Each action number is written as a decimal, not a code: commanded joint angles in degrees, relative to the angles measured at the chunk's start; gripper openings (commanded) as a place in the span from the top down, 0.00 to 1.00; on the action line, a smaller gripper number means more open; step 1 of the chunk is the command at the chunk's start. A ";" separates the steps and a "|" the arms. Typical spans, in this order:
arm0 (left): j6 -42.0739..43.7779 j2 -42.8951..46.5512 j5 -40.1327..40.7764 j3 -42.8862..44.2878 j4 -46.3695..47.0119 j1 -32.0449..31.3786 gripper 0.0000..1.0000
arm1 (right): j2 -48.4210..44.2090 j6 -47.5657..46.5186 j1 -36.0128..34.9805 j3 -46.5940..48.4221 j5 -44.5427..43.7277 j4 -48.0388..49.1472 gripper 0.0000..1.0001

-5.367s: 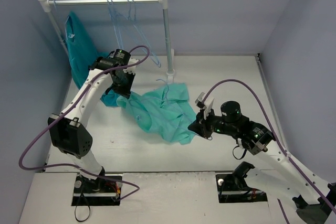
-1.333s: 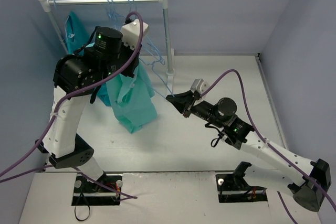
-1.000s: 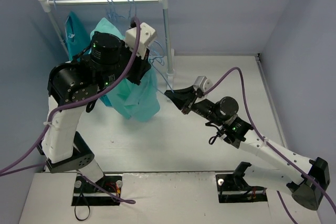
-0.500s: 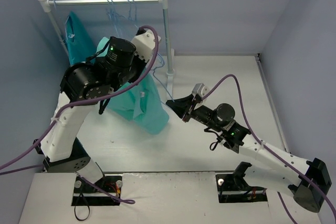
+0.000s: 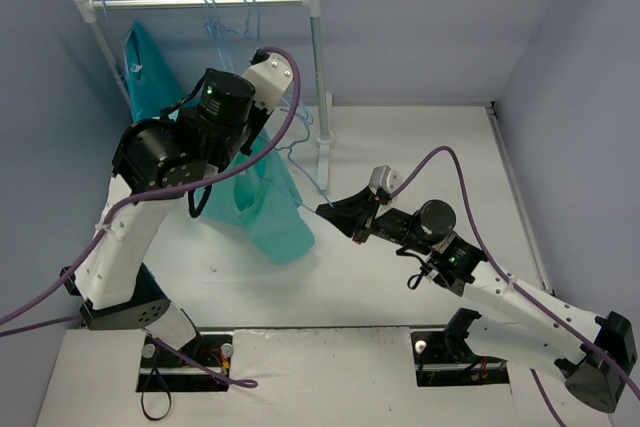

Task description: Place the t-shirt on the hanger

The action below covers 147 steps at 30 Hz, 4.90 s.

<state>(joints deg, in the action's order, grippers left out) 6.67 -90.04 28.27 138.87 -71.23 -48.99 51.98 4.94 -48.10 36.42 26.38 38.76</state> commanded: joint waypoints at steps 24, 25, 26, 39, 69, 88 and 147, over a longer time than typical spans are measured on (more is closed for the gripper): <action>1.77 16.04 -16.20 -17.36 10.66 6.31 1.00 | -4.78 -1.34 0.99 0.32 -0.54 3.52 1.00; 1.68 16.13 -16.89 -16.98 10.59 6.83 1.00 | -4.68 -1.34 1.07 0.24 -0.53 3.52 1.00; 1.68 16.19 -18.45 -17.15 10.64 7.28 1.00 | -4.46 -1.34 1.07 0.29 -0.48 3.52 1.00; 6.15 12.71 -38.74 -16.70 10.44 7.59 1.00 | 4.57 -2.72 2.76 7.40 6.72 3.61 1.00; 5.82 9.74 -35.03 -14.21 12.35 7.58 0.94 | 10.04 1.02 12.30 12.08 14.73 9.39 1.00; 8.62 9.93 -19.37 -10.38 12.43 7.32 0.47 | 15.26 2.30 13.91 14.03 16.54 13.22 1.00; 7.12 20.28 -45.11 -39.91 23.59 27.52 1.00 | 16.56 5.35 16.98 15.84 1.67 -5.49 0.24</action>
<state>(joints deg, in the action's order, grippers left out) 22.79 -73.32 -23.14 102.18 -61.37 -21.67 71.66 9.05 -31.52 48.88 43.48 37.16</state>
